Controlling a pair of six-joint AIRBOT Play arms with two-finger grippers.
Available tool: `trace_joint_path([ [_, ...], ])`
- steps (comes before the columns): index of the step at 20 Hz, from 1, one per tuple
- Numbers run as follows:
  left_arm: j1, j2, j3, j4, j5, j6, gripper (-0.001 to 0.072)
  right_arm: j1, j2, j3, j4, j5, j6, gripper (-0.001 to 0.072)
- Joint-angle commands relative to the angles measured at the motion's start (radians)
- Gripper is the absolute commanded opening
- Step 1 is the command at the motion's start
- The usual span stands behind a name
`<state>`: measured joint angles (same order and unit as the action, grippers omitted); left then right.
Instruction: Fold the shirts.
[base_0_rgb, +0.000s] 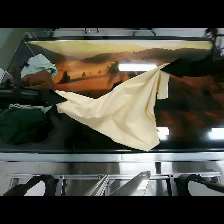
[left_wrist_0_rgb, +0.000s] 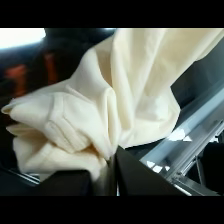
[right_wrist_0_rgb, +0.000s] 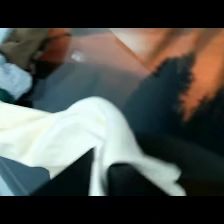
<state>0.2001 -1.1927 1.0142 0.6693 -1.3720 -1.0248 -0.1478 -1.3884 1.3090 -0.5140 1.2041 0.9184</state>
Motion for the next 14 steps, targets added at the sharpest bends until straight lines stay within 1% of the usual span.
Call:
trace_joint_path([
  [1,0.006,-0.245,0.02,0.002,0.05,0.041,0.0557,-0.017,-0.203,0.024,-0.017,-0.061,0.037,0.0383],
  [2,0.013,-0.299,0.066,0.006,0.027,0.037,0.072,-0.052,-0.2,0.029,-0.018,-0.021,0.041,0.0391],
  [4,0.022,-0.369,0.15,0.018,-0.021,0.032,0.072,-0.148,-0.167,0.031,-0.037,0.093,0.09,0.0385],
  [6,0.037,-0.411,0.213,0.021,-0.08,0.01,0.072,-0.242,-0.126,0.016,-0.162,0.225,0.159,0.0363],
  [8,0.04,-0.424,0.231,0.039,-0.099,0.006,0.072,-0.31,-0.052,-0.085,-0.29,0.285,0.203,0.0362],
  [10,0.039,-0.426,0.23,0.154,-0.09,-0.028,0.072,-0.35,0.053,-0.268,-0.359,0.251,0.229,0.0362],
  [12,0.039,-0.432,0.228,0.267,-0.087,-0.069,0.072,-0.362,0.17,-0.491,-0.389,0.121,0.252,0.0366],
  [14,0.04,-0.433,0.197,0.285,-0.075,-0.077,0.072,-0.348,0.246,-0.689,-0.36,0.014,0.259,0.0369],
])
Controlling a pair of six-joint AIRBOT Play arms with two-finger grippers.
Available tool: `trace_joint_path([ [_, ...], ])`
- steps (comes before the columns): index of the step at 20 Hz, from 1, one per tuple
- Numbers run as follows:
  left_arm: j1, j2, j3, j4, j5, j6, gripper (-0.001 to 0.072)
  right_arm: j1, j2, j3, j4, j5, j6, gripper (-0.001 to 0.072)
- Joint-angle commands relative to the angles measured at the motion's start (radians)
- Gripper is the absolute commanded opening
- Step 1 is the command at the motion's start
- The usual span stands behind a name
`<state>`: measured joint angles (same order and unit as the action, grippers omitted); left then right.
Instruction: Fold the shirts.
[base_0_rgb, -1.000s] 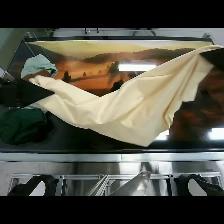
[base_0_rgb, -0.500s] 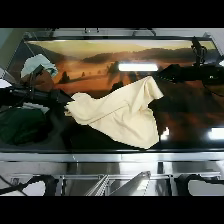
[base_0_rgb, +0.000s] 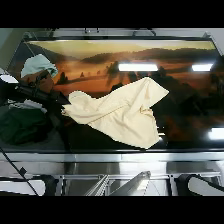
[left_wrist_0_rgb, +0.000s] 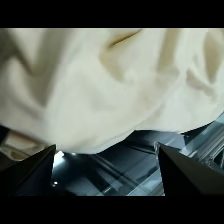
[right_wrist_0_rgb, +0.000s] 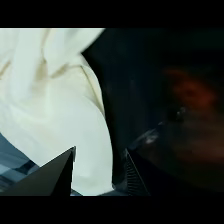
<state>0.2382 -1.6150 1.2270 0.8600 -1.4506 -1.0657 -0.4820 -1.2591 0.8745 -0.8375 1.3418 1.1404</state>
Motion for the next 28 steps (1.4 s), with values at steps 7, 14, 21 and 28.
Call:
trace_joint_path([
  [7,0.001,-0.011,-0.132,-0.014,0.149,0.011,0.072,0.226,0.071,-0.46,0.02,-0.28,0.035,0.0502],
  [14,0.001,-0.011,-0.169,-0.245,0.184,0.1,0.0702,0.427,-0.077,-0.439,0.306,-0.325,-0.133,0.0065],
  [21,0.002,-0.011,-0.169,-0.257,0.032,0.109,0.0017,0.332,0.064,-0.334,0.307,-0.077,-0.146,0.0026],
  [28,0.043,0.119,-0.116,-0.65,-0.275,0.124,0.0013,0.045,0.407,0.028,0.44,0.218,-0.124,0.0026],
])
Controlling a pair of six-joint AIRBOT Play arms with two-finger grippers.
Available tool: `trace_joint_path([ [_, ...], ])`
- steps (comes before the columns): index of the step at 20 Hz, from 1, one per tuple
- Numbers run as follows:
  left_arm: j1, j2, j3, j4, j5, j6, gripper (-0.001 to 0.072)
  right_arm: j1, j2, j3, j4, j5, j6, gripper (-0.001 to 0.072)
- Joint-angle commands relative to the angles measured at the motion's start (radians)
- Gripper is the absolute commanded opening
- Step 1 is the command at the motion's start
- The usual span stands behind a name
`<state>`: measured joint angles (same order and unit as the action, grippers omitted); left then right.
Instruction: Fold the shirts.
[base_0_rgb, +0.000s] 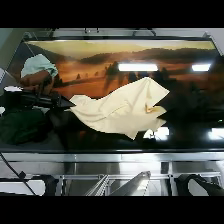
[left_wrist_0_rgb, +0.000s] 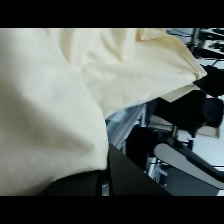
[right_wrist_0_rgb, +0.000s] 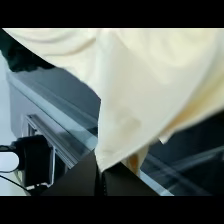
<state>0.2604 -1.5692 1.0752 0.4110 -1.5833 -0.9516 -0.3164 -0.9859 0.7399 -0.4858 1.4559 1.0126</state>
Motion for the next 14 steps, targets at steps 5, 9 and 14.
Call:
trace_joint_path([
  [5,0.035,0.365,0.264,-0.28,-0.25,-0.089,0.0009,-0.306,0.272,0.479,0.391,0.068,-0.081,0.0026],
  [9,0.068,0.566,0.492,-0.281,-0.226,-0.102,0.0018,-0.334,0.309,0.685,0.433,-0.06,-0.122,0.0025],
  [14,0.293,0.67,0.745,-0.103,-0.177,-0.097,0.0023,-0.321,0.312,0.735,0.261,-0.087,0.005,0.0026],
])
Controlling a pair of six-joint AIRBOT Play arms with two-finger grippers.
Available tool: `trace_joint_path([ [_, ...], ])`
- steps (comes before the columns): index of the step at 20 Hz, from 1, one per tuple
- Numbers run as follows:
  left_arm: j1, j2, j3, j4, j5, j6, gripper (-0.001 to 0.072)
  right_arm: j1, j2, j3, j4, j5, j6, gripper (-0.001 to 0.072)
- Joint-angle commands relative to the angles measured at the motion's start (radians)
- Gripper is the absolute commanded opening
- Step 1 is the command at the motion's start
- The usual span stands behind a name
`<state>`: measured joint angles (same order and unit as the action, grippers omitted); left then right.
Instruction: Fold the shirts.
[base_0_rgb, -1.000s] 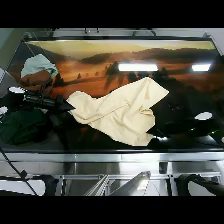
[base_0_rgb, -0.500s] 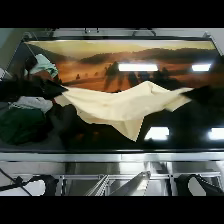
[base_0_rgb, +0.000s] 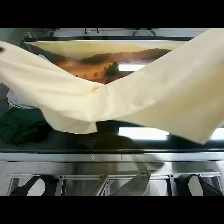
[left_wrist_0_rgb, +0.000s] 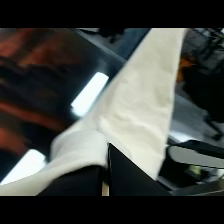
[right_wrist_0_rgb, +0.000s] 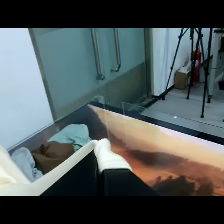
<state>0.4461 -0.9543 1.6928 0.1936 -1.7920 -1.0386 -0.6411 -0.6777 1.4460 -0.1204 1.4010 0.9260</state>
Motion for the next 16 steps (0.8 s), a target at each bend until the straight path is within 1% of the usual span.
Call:
trace_joint_path([
  [1,0.112,0.028,0.137,0.119,0.019,-0.026,0.0024,0.023,-0.003,-0.013,-0.147,-0.035,0.123,0.0025],
  [2,0.09,-0.011,0.136,0.115,0.0,-0.034,0.0024,0.048,-0.012,-0.074,-0.157,-0.04,0.126,0.0026],
  [4,-0.039,-0.13,0.136,0.183,-0.031,-0.075,0.0024,0.118,-0.035,-0.256,-0.161,-0.089,0.121,0.0026],
  [5,-0.122,-0.203,0.135,0.266,-0.042,-0.09,0.0024,0.157,-0.051,-0.348,-0.173,-0.139,0.113,0.0026],
  [7,-0.285,-0.369,0.136,0.45,-0.036,-0.095,0.0025,0.236,-0.119,-0.521,-0.197,-0.274,0.061,0.0025],
  [9,-0.4,-0.564,0.137,0.583,-0.016,-0.094,0.0027,0.289,-0.231,-0.629,-0.209,-0.407,0.011,0.0026],
  [11,-0.455,-0.781,0.168,0.64,0.016,-0.087,0.0025,0.32,-0.391,-0.661,-0.208,-0.5,-0.047,0.0026],
  [13,-0.464,-0.996,0.277,0.65,0.051,-0.107,0.0008,0.317,-0.565,-0.649,-0.146,-0.541,-0.127,0.0025],
  [14,-0.459,-1.075,0.33,0.65,0.077,-0.133,0.0008,0.311,-0.634,-0.635,-0.111,-0.54,-0.173,0.0026],
  [16,-0.438,-1.175,0.392,0.646,0.143,-0.159,0.001,0.298,-0.742,-0.595,-0.077,-0.541,-0.202,0.0025],
])
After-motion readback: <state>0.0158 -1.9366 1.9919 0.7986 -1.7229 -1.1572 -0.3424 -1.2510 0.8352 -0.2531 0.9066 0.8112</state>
